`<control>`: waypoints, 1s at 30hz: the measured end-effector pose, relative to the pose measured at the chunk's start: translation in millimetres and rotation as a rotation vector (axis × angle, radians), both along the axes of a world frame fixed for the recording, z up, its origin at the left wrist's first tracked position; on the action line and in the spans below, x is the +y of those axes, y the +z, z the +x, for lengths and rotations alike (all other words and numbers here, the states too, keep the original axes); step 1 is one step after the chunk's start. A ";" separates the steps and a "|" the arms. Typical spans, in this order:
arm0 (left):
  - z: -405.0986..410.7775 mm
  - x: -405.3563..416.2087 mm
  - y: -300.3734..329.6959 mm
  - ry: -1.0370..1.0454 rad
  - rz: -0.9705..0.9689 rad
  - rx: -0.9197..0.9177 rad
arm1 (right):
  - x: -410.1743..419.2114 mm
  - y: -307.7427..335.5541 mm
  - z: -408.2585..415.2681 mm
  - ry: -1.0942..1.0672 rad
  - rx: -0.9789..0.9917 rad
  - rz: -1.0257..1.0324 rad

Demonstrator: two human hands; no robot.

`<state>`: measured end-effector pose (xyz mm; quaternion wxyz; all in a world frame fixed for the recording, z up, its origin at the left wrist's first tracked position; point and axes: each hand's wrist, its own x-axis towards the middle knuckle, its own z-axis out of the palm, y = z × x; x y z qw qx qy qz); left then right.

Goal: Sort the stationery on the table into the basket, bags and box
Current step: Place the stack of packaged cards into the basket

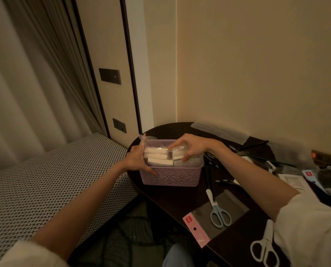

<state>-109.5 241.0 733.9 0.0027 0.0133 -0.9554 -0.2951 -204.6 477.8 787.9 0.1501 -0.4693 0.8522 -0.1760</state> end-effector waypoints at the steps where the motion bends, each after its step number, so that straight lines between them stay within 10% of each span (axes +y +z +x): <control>1: -2.0 -2.0 -1.4 -0.009 0.031 -0.022 | -2.2 -2.3 -0.3 0.007 -0.016 0.012; 17: -0.3 -10.0 -20.5 -0.074 -0.021 0.134 | 0.9 -42.8 5.6 -0.072 0.208 0.104; 24: 21.6 2.9 -8.3 0.120 0.306 0.341 | -0.5 -27.7 11.6 -0.084 0.129 0.115; 30: 26.0 21.7 2.2 -0.136 -0.689 0.681 | 16.0 -11.4 14.7 -0.175 0.020 0.067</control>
